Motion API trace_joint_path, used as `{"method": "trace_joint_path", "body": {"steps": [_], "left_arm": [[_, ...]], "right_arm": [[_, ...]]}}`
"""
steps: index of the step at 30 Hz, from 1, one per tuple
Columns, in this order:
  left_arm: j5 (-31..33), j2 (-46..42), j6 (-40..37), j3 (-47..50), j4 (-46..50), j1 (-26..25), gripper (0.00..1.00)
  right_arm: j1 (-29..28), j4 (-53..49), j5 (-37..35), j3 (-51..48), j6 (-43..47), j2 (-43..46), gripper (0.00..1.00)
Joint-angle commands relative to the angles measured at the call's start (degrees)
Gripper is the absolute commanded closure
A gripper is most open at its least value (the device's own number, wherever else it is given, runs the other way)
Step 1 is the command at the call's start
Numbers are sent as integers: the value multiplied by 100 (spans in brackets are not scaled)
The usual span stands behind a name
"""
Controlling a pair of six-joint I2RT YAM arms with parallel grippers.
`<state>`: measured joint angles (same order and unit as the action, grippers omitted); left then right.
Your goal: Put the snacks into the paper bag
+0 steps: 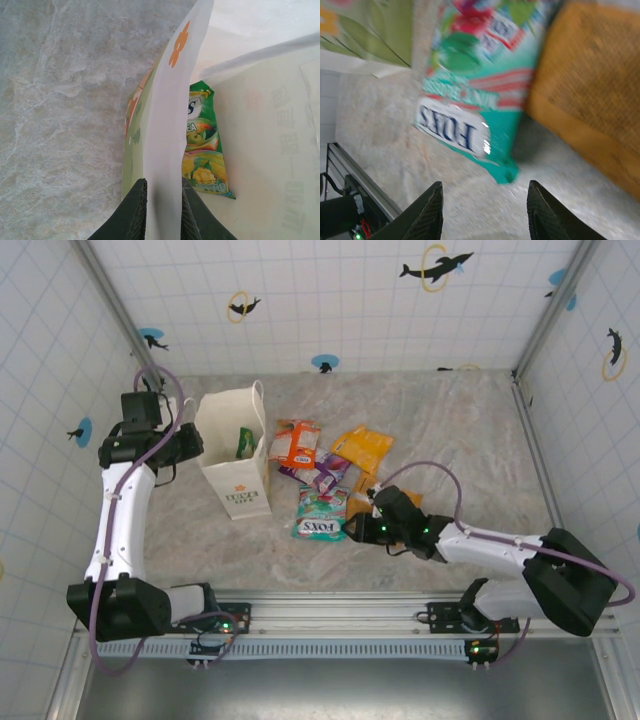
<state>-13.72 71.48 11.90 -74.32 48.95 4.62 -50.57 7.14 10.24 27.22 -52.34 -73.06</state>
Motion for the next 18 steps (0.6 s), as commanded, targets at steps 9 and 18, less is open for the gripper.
{"method": "trace_joint_path", "body": {"steps": [9, 18], "left_arm": [[-132, -108, 40, 129, -53, 42, 80], [-80, -160, 14, 155, -43, 45, 80]], "right_arm": [[286, 1684, 724, -533, -564, -608, 52], [475, 2545, 910, -481, -638, -1413, 52]]}}
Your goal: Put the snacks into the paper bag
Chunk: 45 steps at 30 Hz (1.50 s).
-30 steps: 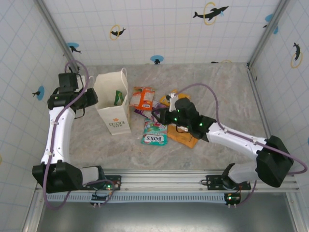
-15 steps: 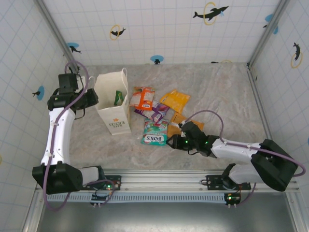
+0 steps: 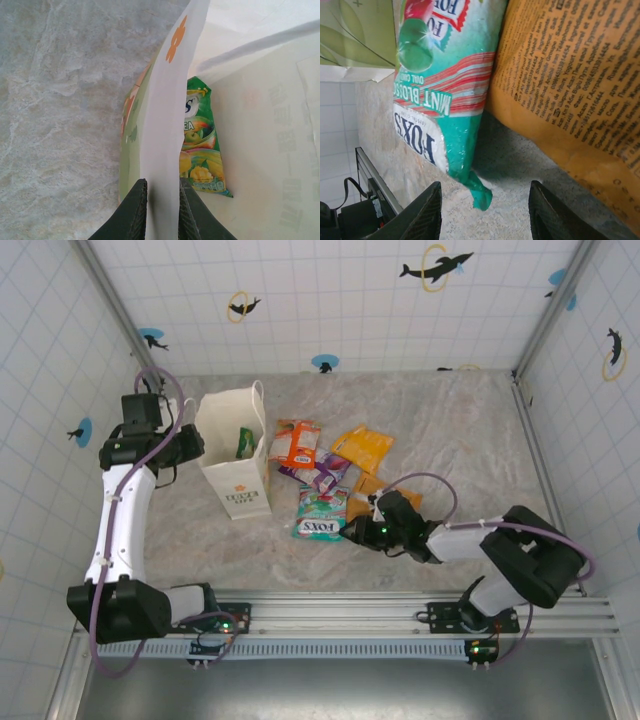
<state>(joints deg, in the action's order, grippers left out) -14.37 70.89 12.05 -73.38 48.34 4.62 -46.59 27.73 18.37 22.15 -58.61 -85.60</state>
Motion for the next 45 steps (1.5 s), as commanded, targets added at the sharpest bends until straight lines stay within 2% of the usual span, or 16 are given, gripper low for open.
{"method": "trace_joint_path", "body": {"steps": [1, 9, 10, 17, 20, 24, 28, 32, 38, 45], "left_arm": [[-3, -105, -4, 61, 18, 47, 80], [13, -83, -26, 52, -1, 47, 80], [11, -76, -27, 48, -6, 40, 80], [44, -67, -17, 52, 5, 44, 80], [40, -58, -18, 46, 0, 49, 80], [43, -38, -18, 44, 8, 41, 80], [64, -47, -19, 34, 18, 47, 80], [64, -58, -23, 35, 24, 44, 80], [62, -89, -25, 70, -19, 41, 80], [20, -102, -12, 10, 27, 43, 80]], "right_arm": [[131, 583, 112, 12, -10, -231, 52], [538, 1181, 316, 345, 174, -832, 53], [569, 1275, 541, 430, 166, -968, 53], [614, 1879, 929, 928, -9, -1791, 56], [607, 2022, 980, 1104, -48, -2022, 60], [608, 2114, 970, 1163, -85, -2068, 72], [606, 2114, 849, 999, -40, -1722, 88], [572, 1926, 697, 848, 48, -1192, 96], [431, 1168, 415, 718, 278, -248, 100], [151, -469, -751, 852, 811, 1092, 100]]}}
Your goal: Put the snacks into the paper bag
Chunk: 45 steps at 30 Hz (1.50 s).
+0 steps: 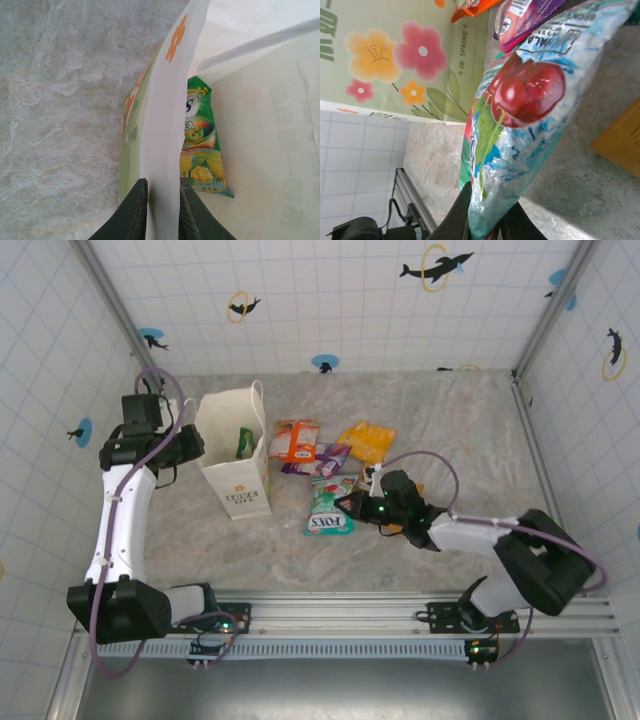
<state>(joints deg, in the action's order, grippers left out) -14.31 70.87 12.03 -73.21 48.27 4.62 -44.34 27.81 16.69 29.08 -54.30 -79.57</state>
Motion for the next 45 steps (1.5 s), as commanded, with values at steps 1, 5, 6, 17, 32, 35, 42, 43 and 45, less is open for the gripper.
{"method": "trace_joint_path", "body": {"steps": [1, 5, 6, 17, 32, 35, 42, 43, 45], "left_arm": [[6, -113, -12, -27, 33, 43, 80], [7, -135, -13, -45, 28, 47, 80], [-9, -128, -16, -53, 33, 47, 81], [-72, -139, -7, -53, -28, 49, 81], [-125, -139, 58, -79, -92, 45, 76], [-160, -178, 104, -131, -94, 44, 67], [-293, -262, 143, -191, -2, 47, 61], [-328, -290, 163, -170, -4, 47, 60], [-388, -366, 176, -96, -45, 47, 58]], "right_arm": [[-117, -655, -704, 251, 449, 643, 100], [-258, -1243, -1193, 873, 864, 940, 100], [-295, -1360, -1286, 1111, 993, 935, 100], [-672, -2048, -1703, 4221, 2168, -273, 99], [-1334, -1976, -2711, 7663, 3594, -2070, 97], [-1415, -2214, -2932, 7868, 3672, -2347, 97], [-1480, -2769, -3216, 8163, 3637, -2869, 97], [-1482, -2882, -3262, 8259, 3637, -2941, 97], [-1495, -3097, -3342, 8468, 3679, -3115, 97]]}}
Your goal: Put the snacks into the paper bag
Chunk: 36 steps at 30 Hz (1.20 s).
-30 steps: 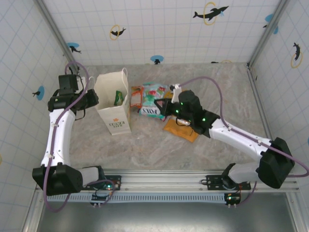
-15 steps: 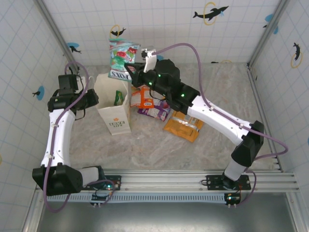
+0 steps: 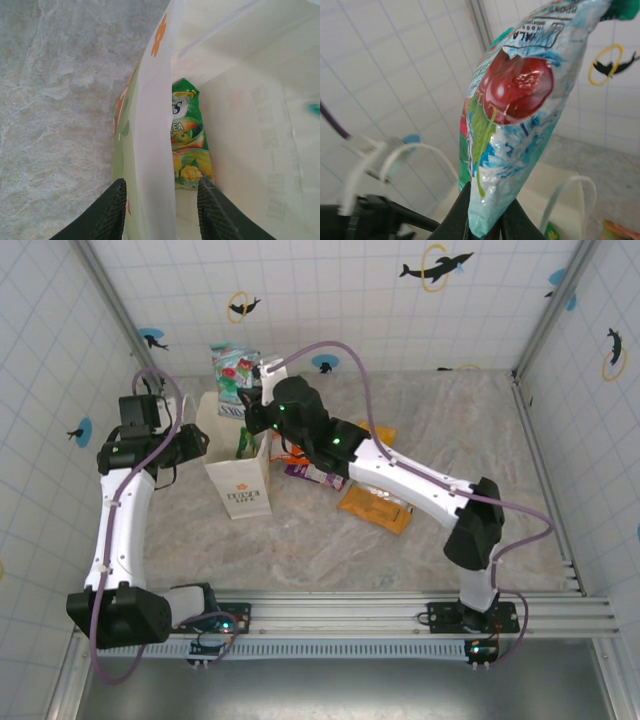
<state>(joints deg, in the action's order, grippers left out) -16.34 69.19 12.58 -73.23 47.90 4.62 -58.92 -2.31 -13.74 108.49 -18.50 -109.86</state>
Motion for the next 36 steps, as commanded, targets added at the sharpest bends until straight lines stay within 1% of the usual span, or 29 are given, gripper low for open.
{"method": "trace_joint_path", "body": {"steps": [1, 6, 11, 17, 20, 21, 22, 24, 26, 31, 36], "left_arm": [[-206, -223, 130, -66, -26, 40, 57], [-335, -263, 146, -11, -44, 47, 52], [-541, -320, 218, 25, -94, 45, 51], [-442, -421, 232, 46, -140, 46, 50], [-387, -457, 236, 35, -149, 43, 49], [-372, -474, 236, 22, -157, 47, 49], [-348, -470, 425, 13, -149, 43, 50], [-293, -473, 473, -12, -124, 45, 51], [-210, -477, 503, -29, -98, 41, 52], [-151, -535, 569, -29, 0, 45, 53], [-229, -702, 605, 46, 125, 52, 52]], "right_arm": [[-32, -156, -288, 600, 110, -147, 97], [-32, -292, -192, 674, 60, -353, 96], [-48, -347, -120, 669, -47, -447, 94], [-137, -401, -65, 665, -75, -523, 91], [-155, -424, -40, 668, -98, -545, 87], [-164, -434, -29, 672, -112, -545, 83], [-163, -436, -11, 674, -127, -546, 79], [-173, -437, 71, 673, -132, -537, 67], [-189, -459, 91, 669, -99, -506, 61], [-232, -468, 154, 668, -28, -354, 58], [-279, -485, 473, 532, 23, -89, 57]]}}
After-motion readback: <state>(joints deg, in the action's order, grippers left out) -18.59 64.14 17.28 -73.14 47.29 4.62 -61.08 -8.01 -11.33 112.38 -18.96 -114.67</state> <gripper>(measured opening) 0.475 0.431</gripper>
